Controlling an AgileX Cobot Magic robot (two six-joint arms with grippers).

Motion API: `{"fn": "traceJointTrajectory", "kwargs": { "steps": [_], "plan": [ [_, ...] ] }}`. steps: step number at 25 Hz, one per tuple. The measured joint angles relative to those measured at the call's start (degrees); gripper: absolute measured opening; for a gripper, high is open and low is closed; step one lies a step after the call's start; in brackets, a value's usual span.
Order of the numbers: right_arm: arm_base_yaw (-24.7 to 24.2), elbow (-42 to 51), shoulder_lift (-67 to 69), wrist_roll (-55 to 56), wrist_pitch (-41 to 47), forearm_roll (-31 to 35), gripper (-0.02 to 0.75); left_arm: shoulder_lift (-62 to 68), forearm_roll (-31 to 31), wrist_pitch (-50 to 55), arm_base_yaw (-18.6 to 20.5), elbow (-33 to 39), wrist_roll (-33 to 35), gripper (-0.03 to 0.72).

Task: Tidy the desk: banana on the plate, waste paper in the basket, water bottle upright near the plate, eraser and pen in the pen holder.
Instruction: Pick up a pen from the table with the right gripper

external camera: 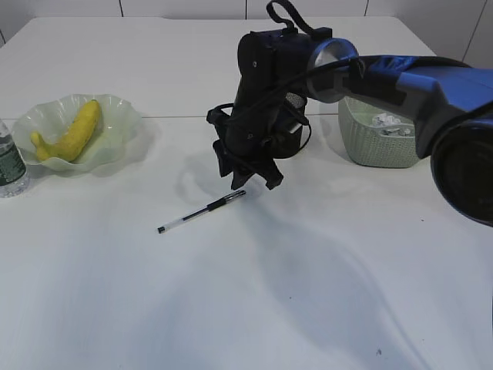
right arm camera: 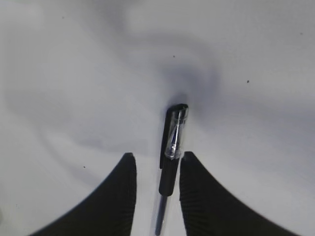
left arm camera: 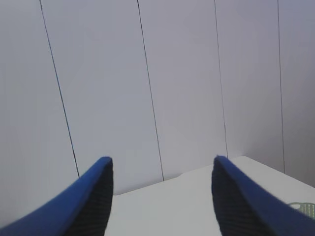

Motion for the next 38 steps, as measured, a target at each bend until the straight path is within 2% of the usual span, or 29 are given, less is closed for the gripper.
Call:
{"fn": "traceJointTrajectory", "kwargs": {
  "steps": [22, 38],
  "plan": [
    [0.18, 0.00, 2.86, -0.12, -0.93, 2.28, 0.251, 0.00, 0.09, 0.45, 0.00, 0.00, -0.10, 0.443],
    [0.27, 0.00, 3.59, 0.20, -5.32, 2.29, 0.251, 0.00, 0.09, 0.45, 0.00, 1.66, -0.10, 0.443]
  ]
}}
